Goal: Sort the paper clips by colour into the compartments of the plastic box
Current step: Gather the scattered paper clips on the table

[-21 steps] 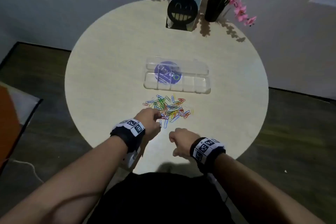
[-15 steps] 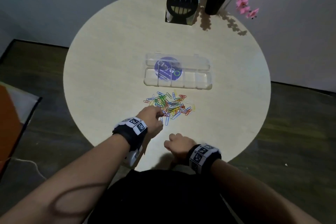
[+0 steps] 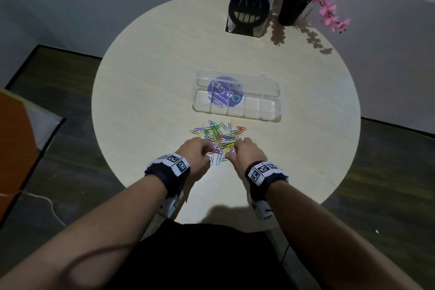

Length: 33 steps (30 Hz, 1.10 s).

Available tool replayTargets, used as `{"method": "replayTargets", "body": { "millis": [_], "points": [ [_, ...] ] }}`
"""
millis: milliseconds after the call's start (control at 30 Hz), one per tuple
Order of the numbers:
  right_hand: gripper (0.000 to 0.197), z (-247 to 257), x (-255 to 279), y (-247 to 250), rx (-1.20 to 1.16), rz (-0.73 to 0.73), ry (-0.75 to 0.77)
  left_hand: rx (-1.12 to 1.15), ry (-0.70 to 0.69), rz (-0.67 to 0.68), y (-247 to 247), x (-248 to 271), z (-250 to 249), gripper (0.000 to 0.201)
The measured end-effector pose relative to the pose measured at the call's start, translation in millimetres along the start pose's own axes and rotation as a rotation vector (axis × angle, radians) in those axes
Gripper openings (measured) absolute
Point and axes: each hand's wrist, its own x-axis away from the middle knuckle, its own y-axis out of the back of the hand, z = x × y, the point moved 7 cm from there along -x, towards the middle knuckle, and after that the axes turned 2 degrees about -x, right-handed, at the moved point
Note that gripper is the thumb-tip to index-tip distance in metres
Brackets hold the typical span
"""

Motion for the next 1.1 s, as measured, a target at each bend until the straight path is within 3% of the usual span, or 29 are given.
{"method": "replayTargets", "body": {
  "millis": [67, 133, 200, 300, 433, 600, 767, 967, 1100],
  "points": [
    [0.05, -4.8, -2.0, 5.6, -0.054, -0.045, -0.01, -0.022, 0.004, -0.055, 5.3, -3.6, 2.4, 0.036],
    [0.073, -4.4, -2.5, 6.0, -0.049, -0.038, 0.003, -0.032, 0.018, -0.083, 6.2, -6.5, 5.3, 0.047],
    [0.093, 3.0, -2.2, 2.6, -0.018, 0.004, 0.031, -0.071, 0.015, -0.019, -0.5, -7.5, 4.3, 0.068],
    [0.1, 18.0, -5.8, -6.6, 0.009, 0.065, 0.073, -0.119, -0.015, 0.065, -9.8, -9.1, -1.4, 0.087],
    [0.081, 29.4, -15.8, -11.8, -0.041, 0.032, 0.121, -0.004, -0.061, 0.053, -7.5, -13.0, -12.2, 0.078],
    [0.051, 35.8, -24.7, -8.9, -0.07, 0.0, 0.128, 0.199, -0.013, 0.012, -5.6, -22.1, -0.6, 0.055],
    [0.035, 38.5, -29.3, -3.8, -0.048, -0.002, 0.131, 0.31, -0.009, 0.01, -6.4, -31.3, 6.7, 0.045],
    [0.034, 35.7, -34.4, 7.9, -0.056, 0.023, 0.092, 0.466, 0.026, 0.066, -9.5, -41.5, 7.1, 0.04],
    [0.031, 16.7, -34.9, 29.3, -0.251, 0.017, 0.002, 0.471, 0.021, 0.022, 1.1, -42.5, 13.0, 0.037]
  ]
}}
